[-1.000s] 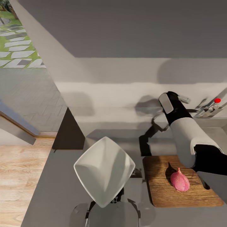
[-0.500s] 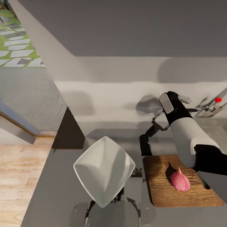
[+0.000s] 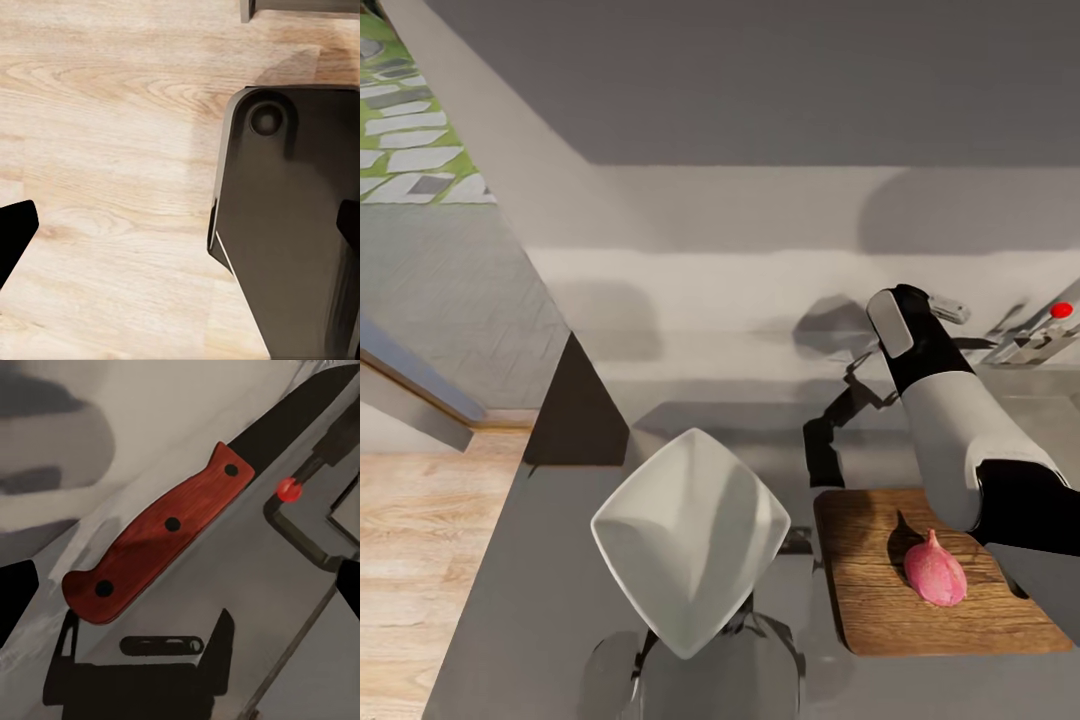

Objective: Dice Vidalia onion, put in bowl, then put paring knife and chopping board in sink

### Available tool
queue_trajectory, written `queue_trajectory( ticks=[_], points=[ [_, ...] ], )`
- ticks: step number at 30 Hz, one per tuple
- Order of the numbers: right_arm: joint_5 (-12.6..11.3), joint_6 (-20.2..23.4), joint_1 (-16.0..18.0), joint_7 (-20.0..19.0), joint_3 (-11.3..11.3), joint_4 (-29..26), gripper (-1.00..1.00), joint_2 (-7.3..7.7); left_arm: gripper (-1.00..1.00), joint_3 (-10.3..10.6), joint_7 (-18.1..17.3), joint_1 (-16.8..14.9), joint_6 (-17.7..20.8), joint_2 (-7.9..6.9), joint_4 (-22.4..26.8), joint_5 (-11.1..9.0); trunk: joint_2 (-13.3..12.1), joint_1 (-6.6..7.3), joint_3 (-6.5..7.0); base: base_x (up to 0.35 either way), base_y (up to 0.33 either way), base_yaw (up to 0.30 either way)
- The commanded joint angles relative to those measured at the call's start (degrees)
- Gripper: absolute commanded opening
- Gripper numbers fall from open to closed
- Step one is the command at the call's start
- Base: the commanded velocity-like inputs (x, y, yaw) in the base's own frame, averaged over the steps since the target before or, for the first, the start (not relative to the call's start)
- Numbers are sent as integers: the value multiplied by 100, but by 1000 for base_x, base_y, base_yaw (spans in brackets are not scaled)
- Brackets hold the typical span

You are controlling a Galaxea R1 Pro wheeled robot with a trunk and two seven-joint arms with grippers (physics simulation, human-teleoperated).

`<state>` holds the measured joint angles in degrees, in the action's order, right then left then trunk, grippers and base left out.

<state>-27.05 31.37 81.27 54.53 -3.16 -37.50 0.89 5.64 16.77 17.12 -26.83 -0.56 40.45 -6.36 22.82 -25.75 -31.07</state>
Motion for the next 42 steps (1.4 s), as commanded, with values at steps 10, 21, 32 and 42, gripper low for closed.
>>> queue_trajectory(
  ticks=[10, 21, 32, 42],
  points=[
    [-46, 85, 3, 40, 10, -439, 100, -10, 100, 33, 28, 2, -15, -6, 0, -58, 10, -3, -99, 0, 0, 0],
    [-33, 87, 3, 41, 8, -451, 100, 9, 100, 33, 27, 2, -15, -6, -2, -58, 10, -3, -200, 0, 0, 0],
    [-20, 82, 3, 41, 8, -451, 100, 24, 100, 33, 26, 2, -15, -6, -2, -58, 10, -3, -300, 0, 0, 0],
    [-28, 88, 3, 41, 0, -451, 100, 25, 100, 33, 27, 2, -15, -6, -2, -58, 10, -3, -391, 0, 0, 0]
  ],
)
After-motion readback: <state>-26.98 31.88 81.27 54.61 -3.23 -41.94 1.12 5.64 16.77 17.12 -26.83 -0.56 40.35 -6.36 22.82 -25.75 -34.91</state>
